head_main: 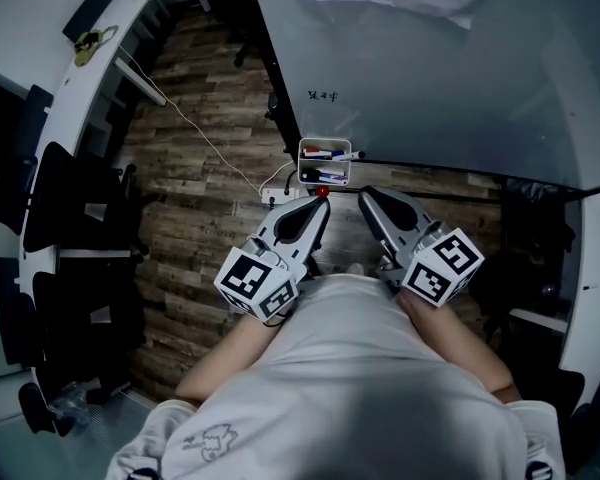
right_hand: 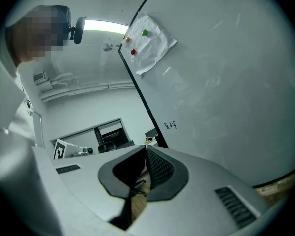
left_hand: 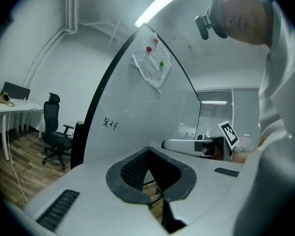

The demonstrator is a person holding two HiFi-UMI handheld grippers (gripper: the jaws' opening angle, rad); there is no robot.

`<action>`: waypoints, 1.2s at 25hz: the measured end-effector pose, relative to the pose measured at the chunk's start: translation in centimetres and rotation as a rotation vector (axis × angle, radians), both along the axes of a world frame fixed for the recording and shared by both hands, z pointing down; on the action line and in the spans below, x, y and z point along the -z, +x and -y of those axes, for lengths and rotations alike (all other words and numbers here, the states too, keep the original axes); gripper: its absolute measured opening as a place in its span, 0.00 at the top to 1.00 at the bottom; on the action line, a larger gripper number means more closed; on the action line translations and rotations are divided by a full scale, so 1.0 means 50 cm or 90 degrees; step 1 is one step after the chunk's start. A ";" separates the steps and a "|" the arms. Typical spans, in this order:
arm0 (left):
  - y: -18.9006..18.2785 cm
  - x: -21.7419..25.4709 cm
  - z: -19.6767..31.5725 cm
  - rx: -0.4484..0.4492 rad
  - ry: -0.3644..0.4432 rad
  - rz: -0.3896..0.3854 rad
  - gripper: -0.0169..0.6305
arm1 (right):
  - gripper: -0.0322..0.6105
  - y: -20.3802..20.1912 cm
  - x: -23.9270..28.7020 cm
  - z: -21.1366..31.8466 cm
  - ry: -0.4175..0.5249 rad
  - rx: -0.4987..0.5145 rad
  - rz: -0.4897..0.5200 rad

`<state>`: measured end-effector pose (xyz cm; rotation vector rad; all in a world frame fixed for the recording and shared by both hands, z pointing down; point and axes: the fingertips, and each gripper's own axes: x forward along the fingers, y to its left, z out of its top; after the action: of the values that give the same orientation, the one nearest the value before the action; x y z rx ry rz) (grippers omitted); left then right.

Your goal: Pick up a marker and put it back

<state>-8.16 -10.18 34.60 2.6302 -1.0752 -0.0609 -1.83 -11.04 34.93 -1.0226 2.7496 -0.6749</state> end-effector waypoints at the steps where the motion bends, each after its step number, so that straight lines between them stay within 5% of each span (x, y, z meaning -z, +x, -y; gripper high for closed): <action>1: 0.000 0.004 0.009 -0.004 0.002 -0.002 0.97 | 0.93 0.002 0.002 0.006 0.002 -0.005 0.000; 30: 0.061 -0.126 0.184 -0.142 -0.084 0.036 0.97 | 0.93 0.060 -0.101 0.153 -0.071 -0.149 -0.027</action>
<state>-5.09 -19.37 40.88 2.6264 -0.7667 0.1278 1.18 -18.71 39.99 -1.3702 2.5935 -0.7829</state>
